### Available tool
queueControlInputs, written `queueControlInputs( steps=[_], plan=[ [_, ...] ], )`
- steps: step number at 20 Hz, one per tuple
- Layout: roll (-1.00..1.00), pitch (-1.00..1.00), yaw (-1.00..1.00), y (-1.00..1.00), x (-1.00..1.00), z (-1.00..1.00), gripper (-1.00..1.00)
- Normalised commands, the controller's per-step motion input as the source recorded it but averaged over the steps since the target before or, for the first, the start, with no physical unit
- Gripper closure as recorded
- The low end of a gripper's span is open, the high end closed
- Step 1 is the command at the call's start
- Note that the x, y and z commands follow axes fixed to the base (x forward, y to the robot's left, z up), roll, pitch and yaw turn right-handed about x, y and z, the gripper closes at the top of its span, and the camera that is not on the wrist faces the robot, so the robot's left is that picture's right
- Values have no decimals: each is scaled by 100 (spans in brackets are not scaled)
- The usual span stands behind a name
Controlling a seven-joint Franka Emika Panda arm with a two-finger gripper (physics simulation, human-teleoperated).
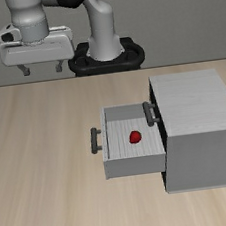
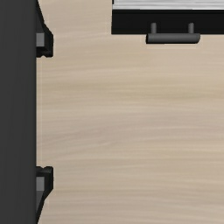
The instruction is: Close the middle layer of the cabinet
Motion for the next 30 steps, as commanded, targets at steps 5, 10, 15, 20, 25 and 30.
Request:
queueControlInputs(
  steps=[5, 10, 15, 20, 25, 30],
  plan=[
    [0, 0, 0, 0, 100, 0, -100],
    [0, 0, 0, 0, 100, 0, -100],
    [31, 0, 0, 0, 20, 0, -100],
    [45, 0, 0, 0, 0, 0, -100],
    [45, 0, 0, 0, 0, 0, -100],
    [45, 0, 0, 0, 0, 0, -100]
  ],
)
